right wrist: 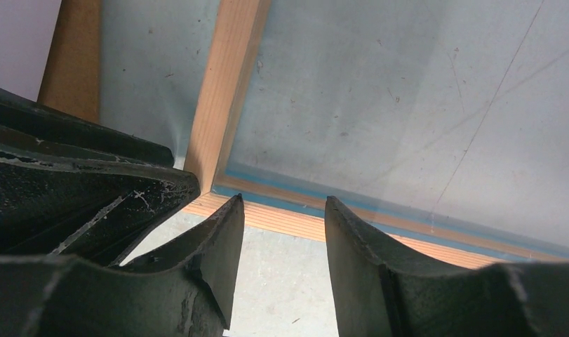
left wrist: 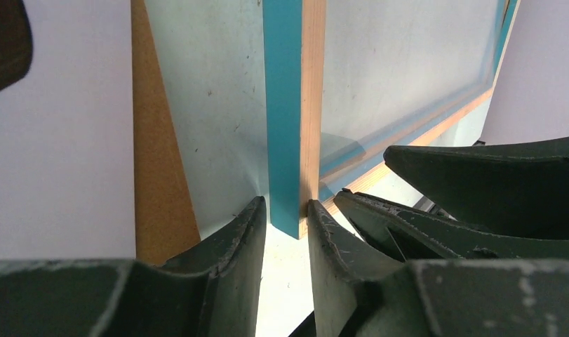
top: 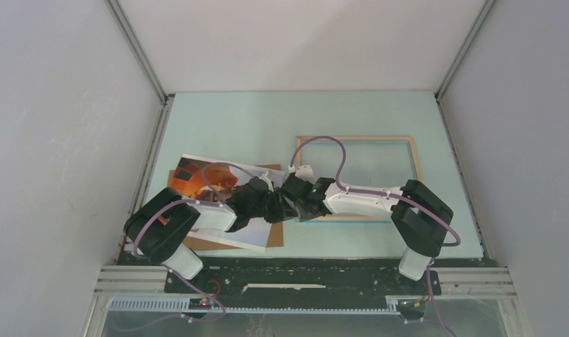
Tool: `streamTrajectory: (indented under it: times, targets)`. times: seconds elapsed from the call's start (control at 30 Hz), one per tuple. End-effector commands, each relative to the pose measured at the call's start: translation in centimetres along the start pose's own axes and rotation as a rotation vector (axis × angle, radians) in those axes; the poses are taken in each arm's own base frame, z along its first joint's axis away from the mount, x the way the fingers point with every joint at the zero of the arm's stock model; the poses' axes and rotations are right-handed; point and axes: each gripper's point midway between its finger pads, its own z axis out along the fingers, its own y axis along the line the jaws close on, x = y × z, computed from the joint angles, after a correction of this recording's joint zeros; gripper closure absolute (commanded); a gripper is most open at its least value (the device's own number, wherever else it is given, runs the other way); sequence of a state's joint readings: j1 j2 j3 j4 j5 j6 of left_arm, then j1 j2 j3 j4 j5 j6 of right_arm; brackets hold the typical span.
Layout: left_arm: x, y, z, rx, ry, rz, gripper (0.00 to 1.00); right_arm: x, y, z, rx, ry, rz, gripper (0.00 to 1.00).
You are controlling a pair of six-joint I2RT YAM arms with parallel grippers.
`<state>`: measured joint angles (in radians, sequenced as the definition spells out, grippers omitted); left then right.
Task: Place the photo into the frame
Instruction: Adjust the photo frame item on the photo frame.
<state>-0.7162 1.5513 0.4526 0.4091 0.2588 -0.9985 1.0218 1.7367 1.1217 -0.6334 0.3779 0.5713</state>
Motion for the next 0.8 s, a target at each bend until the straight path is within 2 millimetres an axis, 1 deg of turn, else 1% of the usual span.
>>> streamTrajectory:
  times: [0.0, 0.1, 0.2, 0.27, 0.43, 0.6, 0.77]
  targets:
    - [1.7, 3.7, 0.1, -0.138, 0.041, -0.023, 0.65, -0.6, 1.3, 0.4, -0.010, -0.024, 0.009, 0.46]
    - [1.8, 4.0, 0.2, -0.149, 0.042, -0.032, 0.66, -0.3, 1.3, 0.7, 0.007, -0.021, 0.020, 0.45]
    - [2.3, 4.9, 0.2, -0.174, 0.049, -0.054, 0.68, -0.5, 0.3, 0.9, 0.075, -0.044, 0.068, 0.45]
    - [2.7, 5.7, 0.3, -0.196, 0.058, -0.067, 0.72, -0.6, -0.7, 0.9, 0.132, -0.068, 0.121, 0.45]
    - [3.9, 8.2, 0.3, -0.273, 0.071, -0.112, 0.76, -1.1, -1.6, 0.7, 0.189, -0.110, 0.215, 0.46]
    - [4.5, 9.5, 0.3, -0.311, 0.080, -0.145, 0.78, -1.5, -0.1, 1.2, 0.110, -0.095, 0.258, 0.46]
    - [4.9, 10.4, 0.2, -0.336, 0.082, -0.164, 0.79, -2.2, -0.2, 1.8, 0.090, -0.109, 0.303, 0.47]
